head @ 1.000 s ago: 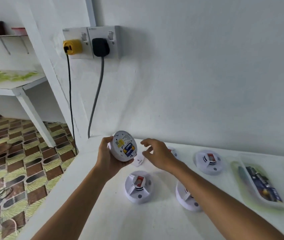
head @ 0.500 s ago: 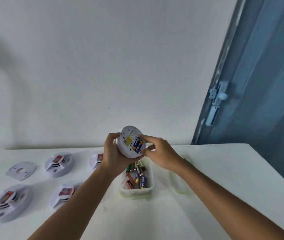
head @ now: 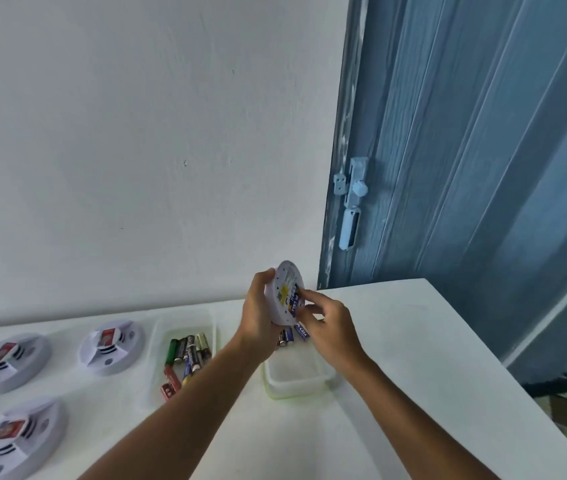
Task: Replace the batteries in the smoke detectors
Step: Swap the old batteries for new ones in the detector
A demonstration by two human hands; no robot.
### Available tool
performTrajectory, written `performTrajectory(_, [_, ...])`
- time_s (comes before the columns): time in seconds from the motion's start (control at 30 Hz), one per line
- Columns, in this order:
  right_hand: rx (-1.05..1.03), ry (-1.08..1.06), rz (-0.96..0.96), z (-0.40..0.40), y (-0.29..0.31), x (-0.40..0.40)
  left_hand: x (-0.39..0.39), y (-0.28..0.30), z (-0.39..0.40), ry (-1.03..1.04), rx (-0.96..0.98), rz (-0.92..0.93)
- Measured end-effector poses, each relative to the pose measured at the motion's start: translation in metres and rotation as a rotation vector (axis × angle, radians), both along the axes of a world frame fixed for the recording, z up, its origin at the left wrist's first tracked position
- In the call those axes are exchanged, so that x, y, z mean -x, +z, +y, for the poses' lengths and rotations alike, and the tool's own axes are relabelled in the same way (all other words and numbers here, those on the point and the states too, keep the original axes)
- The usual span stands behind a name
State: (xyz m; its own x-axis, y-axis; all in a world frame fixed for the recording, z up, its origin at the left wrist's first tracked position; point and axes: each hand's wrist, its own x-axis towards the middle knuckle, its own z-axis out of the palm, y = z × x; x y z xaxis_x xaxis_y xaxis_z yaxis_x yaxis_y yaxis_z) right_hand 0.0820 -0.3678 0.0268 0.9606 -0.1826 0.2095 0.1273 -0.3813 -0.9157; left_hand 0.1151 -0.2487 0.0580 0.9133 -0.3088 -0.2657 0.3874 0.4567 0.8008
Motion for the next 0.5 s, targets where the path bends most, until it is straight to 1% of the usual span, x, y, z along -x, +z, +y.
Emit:
performTrajectory(0.07, [-0.054, -0.011, 0.027, 0.001, -0.004, 0.0, 0.003, -0.002, -0.001, -0.001, -0.054, -0.022])
performTrajectory(0.2, [-0.193, 0.064, 0.145, 0.002, -0.005, -0.004, 0.005, -0.005, 0.003, 0.01, -0.182, -0.09])
performTrajectory(0.33, [-0.287, 0.161, 0.238, -0.002, 0.006, -0.011, 0.003, -0.007, 0.011, 0.06, -0.202, -0.135])
performTrajectory(0.43, [-0.31, 0.159, 0.232, 0.0, 0.014, -0.014, 0.0, -0.007, 0.018, 0.094, -0.213, -0.162])
performTrajectory(0.5, [-0.256, 0.098, 0.176, 0.006, 0.015, -0.016, 0.0, -0.008, 0.021, 0.106, -0.241, -0.18])
